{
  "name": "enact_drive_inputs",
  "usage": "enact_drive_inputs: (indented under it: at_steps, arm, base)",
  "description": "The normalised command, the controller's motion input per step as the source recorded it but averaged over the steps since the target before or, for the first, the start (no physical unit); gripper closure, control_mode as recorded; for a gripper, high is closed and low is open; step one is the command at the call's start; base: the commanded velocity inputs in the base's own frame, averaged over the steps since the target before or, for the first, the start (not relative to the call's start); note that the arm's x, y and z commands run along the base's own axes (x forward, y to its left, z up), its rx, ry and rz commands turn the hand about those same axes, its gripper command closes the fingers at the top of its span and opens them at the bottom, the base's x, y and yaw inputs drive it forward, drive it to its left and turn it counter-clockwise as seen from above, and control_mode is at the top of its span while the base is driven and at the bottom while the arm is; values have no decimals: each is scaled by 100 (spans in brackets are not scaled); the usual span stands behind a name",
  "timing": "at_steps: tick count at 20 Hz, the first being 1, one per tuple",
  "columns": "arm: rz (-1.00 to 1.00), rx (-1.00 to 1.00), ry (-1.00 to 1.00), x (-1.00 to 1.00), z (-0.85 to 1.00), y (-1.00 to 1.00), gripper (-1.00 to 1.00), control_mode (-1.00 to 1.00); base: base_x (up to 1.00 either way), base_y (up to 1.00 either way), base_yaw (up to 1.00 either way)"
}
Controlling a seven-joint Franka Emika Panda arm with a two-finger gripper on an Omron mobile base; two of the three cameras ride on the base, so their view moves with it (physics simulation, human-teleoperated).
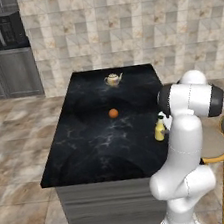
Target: Move the ketchup and mustard from the cabinet to the dining counter.
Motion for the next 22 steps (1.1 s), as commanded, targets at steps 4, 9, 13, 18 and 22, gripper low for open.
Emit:
enact_drive_inputs:
  at_steps: [4,9,13,18,22]
  arm:
    - [1,0,-11,-18,0,2,-100,-100]
    - [1,0,-13,-25,0,2,-100,-100]
    - [2,0,-16,-23,6,0,-100,-100]
    - [2,0,-14,-6,9,-3,-100,-100]
    - [2,0,-14,-3,13,-15,-100,-100]
  base:
    - [0,0,0]
    - [0,0,0]
    - [0,0,0]
    - [0,0,0]
    - [0,0,0]
